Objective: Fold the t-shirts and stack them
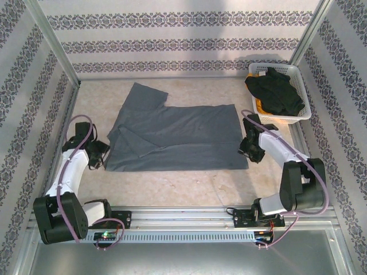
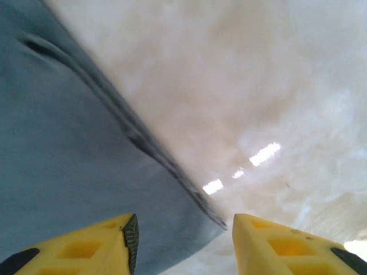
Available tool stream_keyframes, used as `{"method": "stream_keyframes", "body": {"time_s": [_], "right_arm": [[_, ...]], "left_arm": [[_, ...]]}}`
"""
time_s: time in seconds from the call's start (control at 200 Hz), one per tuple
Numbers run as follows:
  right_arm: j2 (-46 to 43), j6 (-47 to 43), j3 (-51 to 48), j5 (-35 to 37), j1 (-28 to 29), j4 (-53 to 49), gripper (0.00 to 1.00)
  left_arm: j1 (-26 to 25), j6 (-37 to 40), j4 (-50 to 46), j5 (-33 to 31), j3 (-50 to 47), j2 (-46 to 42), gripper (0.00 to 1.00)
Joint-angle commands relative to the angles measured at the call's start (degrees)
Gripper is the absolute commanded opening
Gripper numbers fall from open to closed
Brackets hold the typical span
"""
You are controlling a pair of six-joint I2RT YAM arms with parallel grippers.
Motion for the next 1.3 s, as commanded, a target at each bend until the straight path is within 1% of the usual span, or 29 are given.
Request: {"method": "stream_keyframes", "body": {"time_s": [0.0,0.035,0.075,0.11,0.185,0.22,0.255,0.31,0.415,0.545,0.654,0.769,0.834,0.909,0.954,1.144,1.209,1.299], "right_arm": [[-3.81,-3.90,3.22,-2.87,3.06,4.18,0.48],[-3.76,-4.92,3.36,-6.87,4.06,7.68,0.49],[-3.08,-5.78,3.32,-14.03,5.00,12.32,0.49],[-2.06,-6.00,3.52,-19.22,5.88,15.50,0.49],[0.11,-5.68,4.08,-28.04,8.45,21.54,0.49],[1.32,-5.57,4.70,-30.75,9.91,23.09,0.49],[2.62,-5.59,5.68,-31.95,11.15,23.34,0.49],[4.63,-5.85,6.96,-33.90,12.97,23.99,0.49],[7.44,-5.42,8.23,-34.78,14.90,24.97,0.49],[8.98,-3.56,8.04,-34.08,15.19,26.39,0.49],[10.10,-3.66,8.89,-33.14,15.18,24.95,0.48],[10.50,-3.90,8.69,-32.79,15.23,24.34,0.46],[10.38,-3.57,8.26,-32.61,15.15,24.60,0.46],[10.31,-3.37,7.92,-32.44,15.15,24.39,0.45],[10.33,-3.30,7.84,-32.18,15.16,24.14,0.45],[9.81,-3.52,7.77,-31.49,14.91,23.60,0.42],[9.40,-3.38,7.84,-31.55,14.71,23.60,0.42],[8.79,-3.06,7.83,-31.84,14.44,24.00,0.41]], "left_arm": [[-4.37,-6.64,3.32,3.89,1.40,0.36,0.58],[-6.52,-8.88,5.06,6.29,1.21,1.61,0.57],[-9.36,-11.62,7.50,8.48,0.89,3.07,0.58],[-11.69,-14.12,9.22,9.69,0.65,4.34,0.58],[-16.68,-19.58,14.02,11.05,-0.88,6.75,0.58],[-18.68,-22.19,16.21,11.32,-1.63,8.10,0.57],[-20.01,-23.88,17.91,11.75,-2.19,9.42,0.57],[-21.07,-25.61,19.66,11.92,-2.82,11.74,0.57],[-21.24,-28.82,23.12,12.99,-4.55,14.64,0.55],[-21.23,-27.30,20.92,13.93,-2.62,18.03,0.54],[-21.21,-29.15,24.25,14.60,-4.03,18.97,0.52],[-21.24,-29.29,24.86,14.56,-3.80,19.66,0.44],[-21.24,-29.26,25.09,14.74,-3.32,20.02,0.37],[-21.31,-28.85,24.35,15.17,-2.52,20.35,0.34],[-21.33,-28.62,23.87,15.31,-2.09,20.41,0.30],[-21.32,-27.87,23.20,15.27,-1.63,20.24,0.04],[-21.41,-26.83,22.39,14.33,-0.47,19.98,0.00],[-21.49,-23.82,22.73,13.76,2.68,21.20,0.00]]}}
